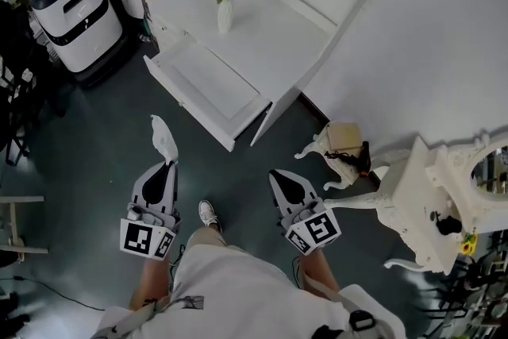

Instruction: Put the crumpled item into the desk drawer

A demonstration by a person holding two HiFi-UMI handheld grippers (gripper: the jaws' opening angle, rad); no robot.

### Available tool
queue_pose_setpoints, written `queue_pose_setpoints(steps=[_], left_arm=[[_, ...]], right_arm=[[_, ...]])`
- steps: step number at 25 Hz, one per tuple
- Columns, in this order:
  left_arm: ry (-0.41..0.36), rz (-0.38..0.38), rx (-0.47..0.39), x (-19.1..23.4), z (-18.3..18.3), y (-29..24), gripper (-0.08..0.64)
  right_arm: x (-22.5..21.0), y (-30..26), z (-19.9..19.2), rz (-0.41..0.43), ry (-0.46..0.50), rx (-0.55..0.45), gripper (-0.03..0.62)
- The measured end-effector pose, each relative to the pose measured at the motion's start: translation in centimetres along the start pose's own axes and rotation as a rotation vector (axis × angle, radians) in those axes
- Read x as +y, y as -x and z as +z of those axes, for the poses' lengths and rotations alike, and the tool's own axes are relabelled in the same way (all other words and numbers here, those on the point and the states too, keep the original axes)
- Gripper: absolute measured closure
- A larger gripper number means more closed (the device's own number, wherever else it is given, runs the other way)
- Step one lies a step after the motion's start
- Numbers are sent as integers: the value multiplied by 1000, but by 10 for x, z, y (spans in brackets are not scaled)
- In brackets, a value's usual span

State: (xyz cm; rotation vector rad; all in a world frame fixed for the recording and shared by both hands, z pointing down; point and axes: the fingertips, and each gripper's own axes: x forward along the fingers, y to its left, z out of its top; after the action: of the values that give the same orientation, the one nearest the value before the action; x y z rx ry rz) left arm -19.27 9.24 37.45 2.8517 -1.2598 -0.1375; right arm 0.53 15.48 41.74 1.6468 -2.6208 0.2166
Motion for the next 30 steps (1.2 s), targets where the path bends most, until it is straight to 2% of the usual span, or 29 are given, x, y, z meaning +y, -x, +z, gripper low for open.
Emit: queue_pose_setpoints(steps=[5, 9, 14, 23, 30], left_arm=[[22, -50, 37, 65, -7, -42, 540], [50, -85, 27, 92, -8, -67, 540], [88, -123, 15, 99, -7, -77, 540], [78, -152, 0, 108, -4, -96, 540], [77, -141, 25, 101, -12, -123, 540]], right_arm=[[4, -94, 18, 17, -24, 9, 581], [5, -134, 33, 20, -7, 17, 581], [3, -147, 46, -4, 15, 18, 581], [-4, -155, 54, -28, 26, 8, 581], [-43, -157, 48, -45, -5, 5, 581]])
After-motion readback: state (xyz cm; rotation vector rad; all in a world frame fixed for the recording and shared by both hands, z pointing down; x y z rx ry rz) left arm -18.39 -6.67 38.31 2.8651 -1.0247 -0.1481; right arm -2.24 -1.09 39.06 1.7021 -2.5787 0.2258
